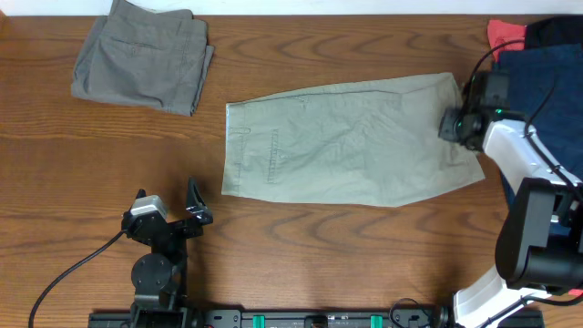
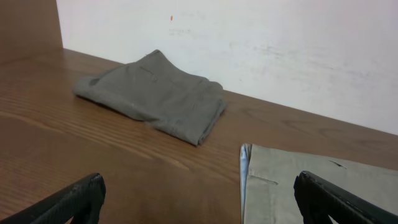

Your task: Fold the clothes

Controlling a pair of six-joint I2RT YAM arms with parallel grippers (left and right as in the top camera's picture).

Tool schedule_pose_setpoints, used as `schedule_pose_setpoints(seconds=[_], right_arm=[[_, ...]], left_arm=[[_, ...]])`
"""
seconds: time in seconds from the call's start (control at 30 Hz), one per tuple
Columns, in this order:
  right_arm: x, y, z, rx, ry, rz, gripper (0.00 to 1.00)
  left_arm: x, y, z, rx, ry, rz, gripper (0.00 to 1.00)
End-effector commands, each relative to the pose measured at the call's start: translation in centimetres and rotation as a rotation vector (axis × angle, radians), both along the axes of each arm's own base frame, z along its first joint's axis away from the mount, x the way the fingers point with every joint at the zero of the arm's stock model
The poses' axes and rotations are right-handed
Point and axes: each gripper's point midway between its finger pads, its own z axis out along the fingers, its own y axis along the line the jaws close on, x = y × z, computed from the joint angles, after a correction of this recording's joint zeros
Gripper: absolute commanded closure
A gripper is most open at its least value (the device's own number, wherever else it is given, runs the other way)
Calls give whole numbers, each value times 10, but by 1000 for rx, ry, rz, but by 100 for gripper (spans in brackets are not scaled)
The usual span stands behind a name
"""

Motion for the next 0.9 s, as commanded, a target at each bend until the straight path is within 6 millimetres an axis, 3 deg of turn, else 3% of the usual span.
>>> schedule_pose_setpoints(seconds=[0.0,0.03,0.1,0.2,0.23,0.4,0.6,0.87], right_arm=[[17,-9,21,-27,-36,3,64],[19,-9,26,-27,-39,3,55],[21,-9,35,-22,-36,4,28],[19,0,45,31,-10,12,11],[18,3,48,54,-4,8,1],[20,23,73,175,-5,28,1],[15,28,126,217,-63,-4,1],[-47,35,189,232,-92,-55,1]], left_arm=[[-1,3,-17,20,51,16,2],[-1,3,-17,20,51,16,2],[-1,3,-17,20,51,16,2],[-1,3,-17,20,51,16,2],[-1,3,-17,20,51,16,2],[-1,3,-17,20,51,16,2],[-1,3,-17,20,51,16,2],[-1,3,-17,20,51,16,2]])
